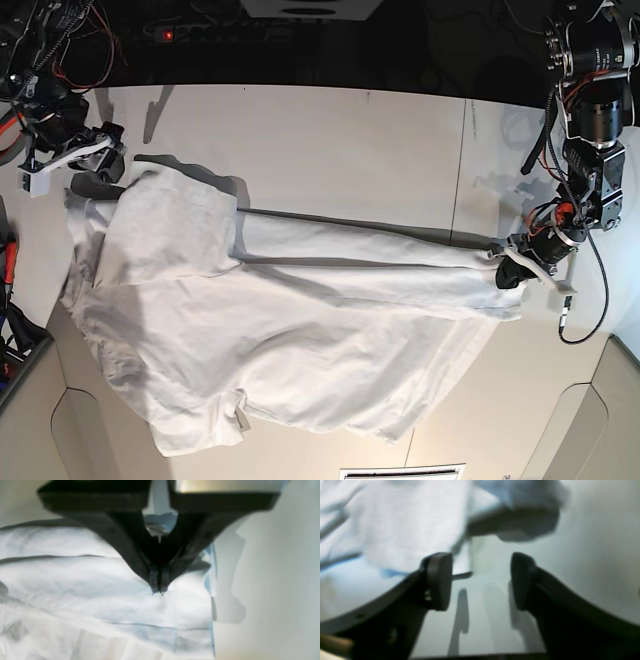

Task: Layout the t-shirt on the table in an organized manner, then fold the t-shirt properly
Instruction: 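Release the shirt with the right gripper and raise it away, then lower the right gripper onto the shirt body beside the hem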

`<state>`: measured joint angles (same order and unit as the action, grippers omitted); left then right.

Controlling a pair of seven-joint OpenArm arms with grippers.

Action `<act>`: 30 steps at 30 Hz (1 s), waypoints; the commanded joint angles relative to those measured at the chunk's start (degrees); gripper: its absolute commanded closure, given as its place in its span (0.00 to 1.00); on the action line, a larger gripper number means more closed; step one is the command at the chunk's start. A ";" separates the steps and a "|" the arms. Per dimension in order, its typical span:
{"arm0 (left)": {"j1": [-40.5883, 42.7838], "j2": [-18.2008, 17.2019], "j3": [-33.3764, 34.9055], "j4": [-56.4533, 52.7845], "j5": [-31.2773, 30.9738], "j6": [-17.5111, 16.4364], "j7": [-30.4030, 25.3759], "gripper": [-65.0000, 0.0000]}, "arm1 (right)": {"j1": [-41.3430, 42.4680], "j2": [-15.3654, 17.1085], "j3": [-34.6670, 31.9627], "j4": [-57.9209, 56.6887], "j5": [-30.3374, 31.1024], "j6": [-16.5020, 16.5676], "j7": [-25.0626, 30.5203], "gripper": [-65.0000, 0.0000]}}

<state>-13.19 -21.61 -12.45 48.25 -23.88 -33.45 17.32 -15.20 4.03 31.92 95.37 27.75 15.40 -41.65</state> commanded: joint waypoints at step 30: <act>-1.25 -0.96 -0.26 0.87 -0.72 -1.97 -0.81 1.00 | 10.58 -0.39 -1.64 -12.83 20.31 12.57 -4.50 1.00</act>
<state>-13.21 -21.61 -12.45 48.25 -23.83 -34.76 17.37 -5.58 3.05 30.24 81.52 46.54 27.14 -47.16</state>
